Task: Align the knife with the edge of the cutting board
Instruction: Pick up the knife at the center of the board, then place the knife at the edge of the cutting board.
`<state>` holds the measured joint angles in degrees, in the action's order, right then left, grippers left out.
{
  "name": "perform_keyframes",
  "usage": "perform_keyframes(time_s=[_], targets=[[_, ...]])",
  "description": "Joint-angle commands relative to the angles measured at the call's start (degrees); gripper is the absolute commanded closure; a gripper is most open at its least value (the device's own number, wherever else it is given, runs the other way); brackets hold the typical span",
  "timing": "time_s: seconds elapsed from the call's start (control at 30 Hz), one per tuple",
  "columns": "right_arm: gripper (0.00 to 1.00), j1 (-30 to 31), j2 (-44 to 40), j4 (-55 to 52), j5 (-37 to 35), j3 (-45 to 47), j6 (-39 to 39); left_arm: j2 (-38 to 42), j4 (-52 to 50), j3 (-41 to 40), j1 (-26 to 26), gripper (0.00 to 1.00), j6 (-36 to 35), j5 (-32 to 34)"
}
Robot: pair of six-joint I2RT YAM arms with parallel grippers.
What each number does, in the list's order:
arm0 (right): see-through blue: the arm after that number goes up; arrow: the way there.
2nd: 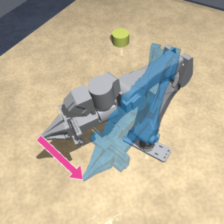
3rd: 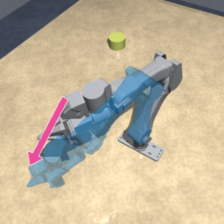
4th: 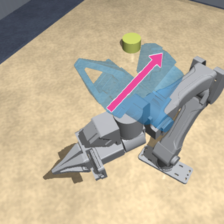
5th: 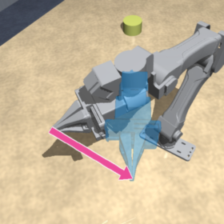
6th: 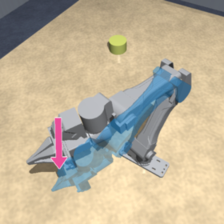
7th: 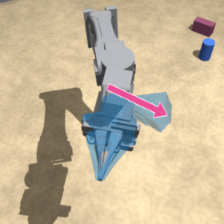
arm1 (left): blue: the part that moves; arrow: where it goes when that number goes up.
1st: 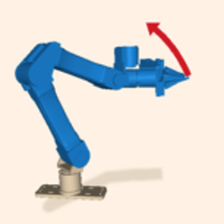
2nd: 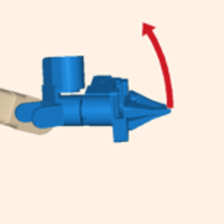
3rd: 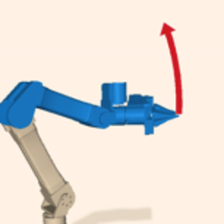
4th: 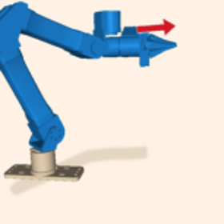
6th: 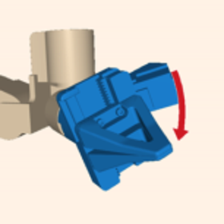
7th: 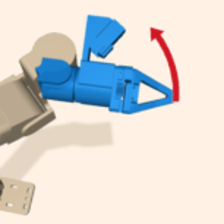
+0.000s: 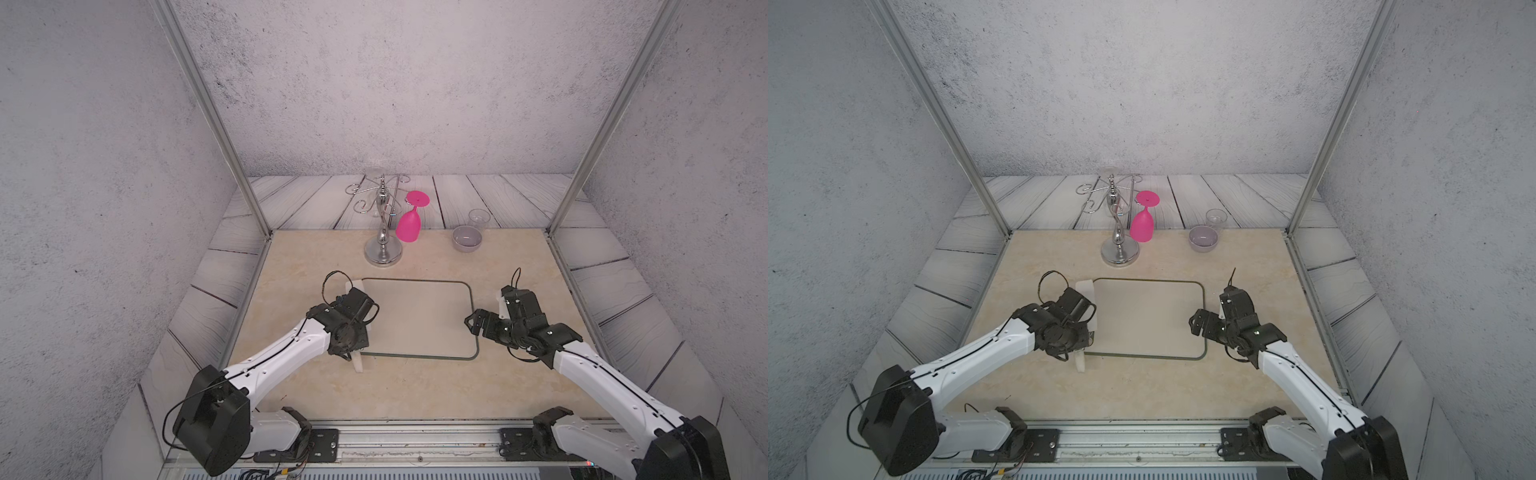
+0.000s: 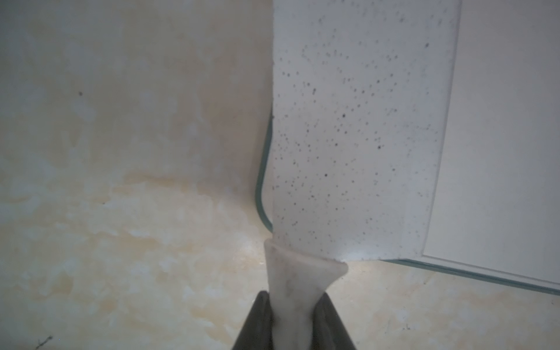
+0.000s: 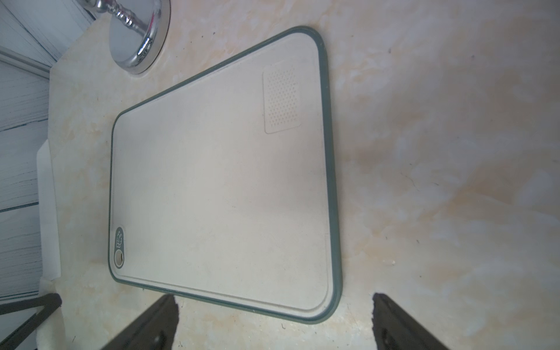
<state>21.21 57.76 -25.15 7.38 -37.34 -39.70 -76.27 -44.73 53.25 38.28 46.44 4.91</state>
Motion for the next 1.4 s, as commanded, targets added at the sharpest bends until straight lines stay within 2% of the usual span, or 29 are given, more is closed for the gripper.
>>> perform_keyframes(time_s=[0.0,0.17,0.33,0.6,0.87,1.1,1.37], targets=[[0.01,-0.03,-4.76,-3.81,-4.1,2.6,-3.96,-3.82,1.07,4.66,4.66,1.0,-0.61,1.08],[0.01,-0.11,-13.66,-6.7,-7.2,6.53,-5.86,-14.33,0.66,13.56,10.58,1.0,-0.54,0.84],[0.01,-0.23,-21.23,-12.62,-10.55,6.67,-5.22,-25.16,-1.93,24.77,15.2,1.0,0.01,0.14],[0.01,-0.38,-23.18,-17.3,-9.81,5.26,-2.35,-39.45,-4.84,39.83,18.77,1.0,1.22,-2.12],[0.01,-0.4,-25.06,-19.57,-9.75,4.79,-1.21,-47.43,-5.9,49.5,19.62,1.0,2.63,-4.85],[0.01,-0.41,-25.02,-19.85,-9.97,4.66,-1.3,-51.23,-5.92,53.57,20.85,1.0,5.44,-4.86],[0.01,-0.4,-25.09,-19.9,-10.19,4.78,-1.28,-55.57,-7.26,58.68,21.13,1.0,5.5,-5.69]])
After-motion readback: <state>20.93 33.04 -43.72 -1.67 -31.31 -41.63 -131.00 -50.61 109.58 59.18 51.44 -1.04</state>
